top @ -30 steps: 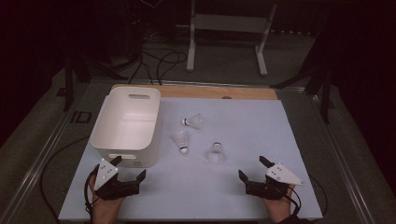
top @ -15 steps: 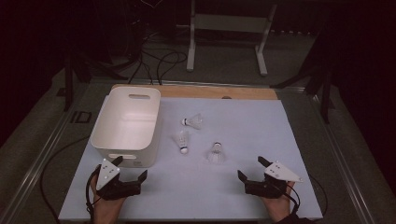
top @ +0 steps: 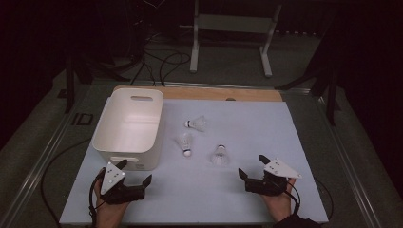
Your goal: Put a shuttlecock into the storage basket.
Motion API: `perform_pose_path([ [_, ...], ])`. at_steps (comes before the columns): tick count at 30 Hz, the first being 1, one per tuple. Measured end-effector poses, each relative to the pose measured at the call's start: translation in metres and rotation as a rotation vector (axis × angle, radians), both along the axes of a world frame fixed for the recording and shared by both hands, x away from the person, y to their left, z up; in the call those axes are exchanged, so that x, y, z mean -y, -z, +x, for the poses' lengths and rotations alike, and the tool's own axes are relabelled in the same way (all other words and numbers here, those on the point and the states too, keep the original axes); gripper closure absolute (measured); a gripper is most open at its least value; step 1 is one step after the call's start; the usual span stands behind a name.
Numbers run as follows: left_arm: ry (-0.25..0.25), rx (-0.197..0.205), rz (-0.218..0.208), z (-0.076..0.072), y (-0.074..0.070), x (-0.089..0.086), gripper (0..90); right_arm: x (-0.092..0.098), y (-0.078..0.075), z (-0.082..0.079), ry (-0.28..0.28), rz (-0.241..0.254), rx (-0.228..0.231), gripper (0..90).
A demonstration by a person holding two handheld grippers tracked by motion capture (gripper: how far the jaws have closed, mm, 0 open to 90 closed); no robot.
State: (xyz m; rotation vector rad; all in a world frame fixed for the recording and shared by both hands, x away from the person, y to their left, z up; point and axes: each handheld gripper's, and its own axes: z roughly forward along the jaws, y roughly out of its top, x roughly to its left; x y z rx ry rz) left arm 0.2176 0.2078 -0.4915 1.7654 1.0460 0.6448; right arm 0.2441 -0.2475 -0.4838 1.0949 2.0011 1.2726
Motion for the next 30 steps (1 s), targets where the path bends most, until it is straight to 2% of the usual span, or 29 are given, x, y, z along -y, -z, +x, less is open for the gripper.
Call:
perform_pose_path([
  [8,0.004,-0.003,0.005,0.0,0.001,0.002,0.1,-0.002,-0.005,0.004,0.004,-0.03,0.004,7.3],
  [20,-0.002,-0.001,0.009,0.001,0.003,0.003,0.1,-0.01,-0.012,0.013,-0.009,-0.063,-0.019,7.4],
  [30,-0.005,-0.002,0.012,0.0,0.004,0.003,0.1,-0.028,-0.024,0.023,-0.064,-0.103,-0.007,7.4],
])
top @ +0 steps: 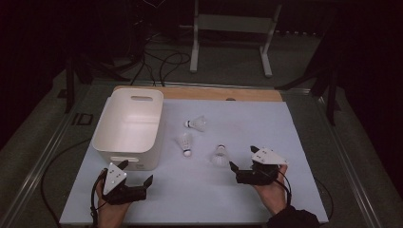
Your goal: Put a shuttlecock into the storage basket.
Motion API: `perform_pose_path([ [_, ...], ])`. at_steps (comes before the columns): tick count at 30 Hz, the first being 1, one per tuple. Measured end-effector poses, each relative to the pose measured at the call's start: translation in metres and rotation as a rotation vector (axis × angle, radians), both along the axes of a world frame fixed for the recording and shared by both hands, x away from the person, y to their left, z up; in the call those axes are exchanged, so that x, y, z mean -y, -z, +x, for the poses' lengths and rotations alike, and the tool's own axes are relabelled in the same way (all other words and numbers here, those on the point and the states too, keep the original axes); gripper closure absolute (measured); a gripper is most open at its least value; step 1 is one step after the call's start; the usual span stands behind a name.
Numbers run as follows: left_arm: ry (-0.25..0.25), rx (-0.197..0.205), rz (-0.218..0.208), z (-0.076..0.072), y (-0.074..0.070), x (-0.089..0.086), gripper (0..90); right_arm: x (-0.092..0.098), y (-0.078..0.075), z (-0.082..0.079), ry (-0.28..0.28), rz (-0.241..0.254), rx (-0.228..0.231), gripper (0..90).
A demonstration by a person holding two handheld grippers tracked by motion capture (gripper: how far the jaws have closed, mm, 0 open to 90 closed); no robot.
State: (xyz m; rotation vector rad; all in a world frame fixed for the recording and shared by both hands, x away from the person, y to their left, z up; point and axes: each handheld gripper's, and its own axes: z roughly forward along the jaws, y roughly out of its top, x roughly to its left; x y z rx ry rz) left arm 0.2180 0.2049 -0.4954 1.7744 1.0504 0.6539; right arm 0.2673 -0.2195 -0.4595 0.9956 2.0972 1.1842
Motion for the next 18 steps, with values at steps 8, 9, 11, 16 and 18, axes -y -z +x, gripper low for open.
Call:
perform_pose_path([
  [8,-0.002,0.001,-0.001,0.0,0.0,0.001,0.1,-0.006,-0.007,0.006,-0.008,-0.01,0.005,7.4],
  [9,-0.002,0.001,-0.001,0.0,0.0,0.001,0.1,-0.007,-0.007,0.007,-0.01,-0.016,0.006,7.4],
  [11,-0.003,0.002,-0.003,0.0,0.001,0.001,0.1,-0.01,-0.008,0.011,-0.01,-0.018,-0.002,7.4],
  [16,-0.002,0.001,-0.003,0.0,0.0,0.001,0.1,-0.013,-0.01,0.016,-0.011,-0.013,-0.003,7.4],
  [18,-0.002,0.001,-0.003,0.0,0.0,0.001,0.1,-0.014,-0.009,0.018,-0.014,-0.015,-0.004,7.4],
])
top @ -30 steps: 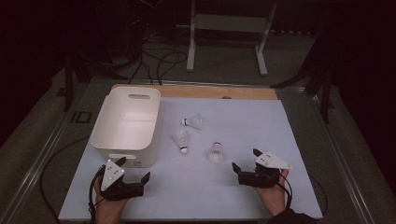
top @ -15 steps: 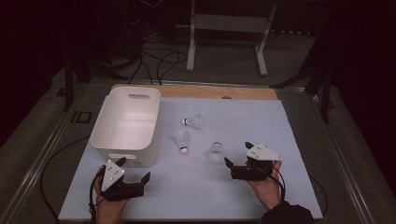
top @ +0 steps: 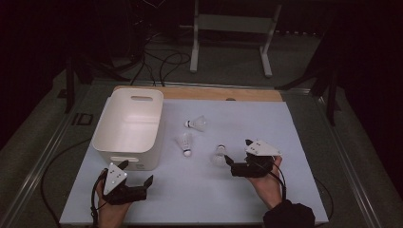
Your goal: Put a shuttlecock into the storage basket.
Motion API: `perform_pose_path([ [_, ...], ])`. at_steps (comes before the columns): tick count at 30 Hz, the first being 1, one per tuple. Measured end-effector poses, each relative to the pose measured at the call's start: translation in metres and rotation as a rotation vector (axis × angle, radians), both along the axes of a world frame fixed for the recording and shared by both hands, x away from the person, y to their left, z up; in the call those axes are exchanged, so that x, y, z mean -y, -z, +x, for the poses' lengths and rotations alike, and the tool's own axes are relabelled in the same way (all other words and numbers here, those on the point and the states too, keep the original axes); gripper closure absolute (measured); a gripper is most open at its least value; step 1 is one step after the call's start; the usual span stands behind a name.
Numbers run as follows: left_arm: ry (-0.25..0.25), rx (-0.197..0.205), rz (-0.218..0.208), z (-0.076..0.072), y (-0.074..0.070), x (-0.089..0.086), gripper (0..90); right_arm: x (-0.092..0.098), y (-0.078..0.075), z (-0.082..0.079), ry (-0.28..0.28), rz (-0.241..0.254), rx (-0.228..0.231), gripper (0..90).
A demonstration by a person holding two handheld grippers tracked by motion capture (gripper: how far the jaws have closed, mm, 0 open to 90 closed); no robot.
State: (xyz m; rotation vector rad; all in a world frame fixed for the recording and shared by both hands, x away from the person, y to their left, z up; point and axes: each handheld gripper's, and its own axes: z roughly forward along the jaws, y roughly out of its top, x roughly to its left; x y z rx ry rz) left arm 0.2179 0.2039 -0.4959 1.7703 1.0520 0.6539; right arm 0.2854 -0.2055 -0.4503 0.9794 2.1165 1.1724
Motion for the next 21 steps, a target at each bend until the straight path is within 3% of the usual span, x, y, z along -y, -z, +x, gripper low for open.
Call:
perform_pose_path([
  [13,0.006,0.001,-0.001,0.0,0.0,0.001,0.1,-0.006,0.012,0.014,-0.014,0.017,-0.046,7.4],
  [21,0.008,0.001,-0.002,0.0,0.0,0.001,0.1,-0.013,0.021,0.019,-0.032,-0.003,-0.056,7.5],
])
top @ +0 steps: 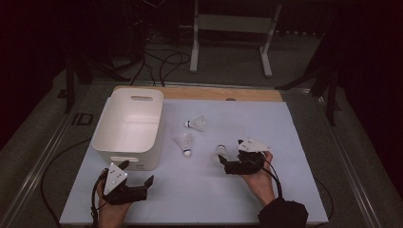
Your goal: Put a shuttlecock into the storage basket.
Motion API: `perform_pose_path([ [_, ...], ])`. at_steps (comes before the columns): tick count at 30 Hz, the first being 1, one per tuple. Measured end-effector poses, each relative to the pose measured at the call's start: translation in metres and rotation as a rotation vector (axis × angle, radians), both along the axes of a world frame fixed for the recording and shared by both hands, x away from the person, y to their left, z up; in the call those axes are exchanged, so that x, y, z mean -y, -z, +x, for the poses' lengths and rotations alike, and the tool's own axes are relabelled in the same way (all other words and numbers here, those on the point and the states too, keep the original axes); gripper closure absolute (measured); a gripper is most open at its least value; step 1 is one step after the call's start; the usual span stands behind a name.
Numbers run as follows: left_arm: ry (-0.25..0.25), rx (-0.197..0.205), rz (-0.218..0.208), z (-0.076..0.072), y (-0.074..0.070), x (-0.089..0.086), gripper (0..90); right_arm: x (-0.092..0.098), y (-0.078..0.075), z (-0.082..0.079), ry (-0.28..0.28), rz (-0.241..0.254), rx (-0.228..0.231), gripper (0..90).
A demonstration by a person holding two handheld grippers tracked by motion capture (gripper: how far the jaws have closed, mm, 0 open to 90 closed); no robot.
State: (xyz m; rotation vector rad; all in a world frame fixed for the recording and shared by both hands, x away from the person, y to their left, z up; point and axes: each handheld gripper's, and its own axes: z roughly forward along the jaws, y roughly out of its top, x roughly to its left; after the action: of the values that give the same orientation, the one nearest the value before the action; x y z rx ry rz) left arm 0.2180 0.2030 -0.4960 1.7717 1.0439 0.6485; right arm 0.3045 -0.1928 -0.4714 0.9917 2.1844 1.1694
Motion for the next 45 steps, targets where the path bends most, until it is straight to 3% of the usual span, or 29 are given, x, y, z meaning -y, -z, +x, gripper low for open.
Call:
perform_pose_path([
  [6,0.001,0.0,-0.002,0.0,0.0,0.0,0.1,-0.002,0.005,0.002,-0.004,-0.002,-0.013,7.6],
  [17,0.002,0.0,-0.001,0.0,0.0,0.001,0.1,-0.009,0.018,0.008,-0.005,-0.057,-0.038,8.5],
  [31,0.008,-0.001,0.0,0.0,0.0,0.001,0.1,-0.011,0.029,0.013,0.016,-0.078,-0.059,16.7],
  [37,0.009,-0.001,-0.001,0.0,0.0,0.001,0.1,-0.013,0.032,0.014,0.03,-0.093,-0.073,24.3],
  [45,0.01,-0.001,0.0,0.0,-0.001,0.001,0.1,-0.013,0.038,0.016,0.054,-0.116,-0.081,54.7],
])
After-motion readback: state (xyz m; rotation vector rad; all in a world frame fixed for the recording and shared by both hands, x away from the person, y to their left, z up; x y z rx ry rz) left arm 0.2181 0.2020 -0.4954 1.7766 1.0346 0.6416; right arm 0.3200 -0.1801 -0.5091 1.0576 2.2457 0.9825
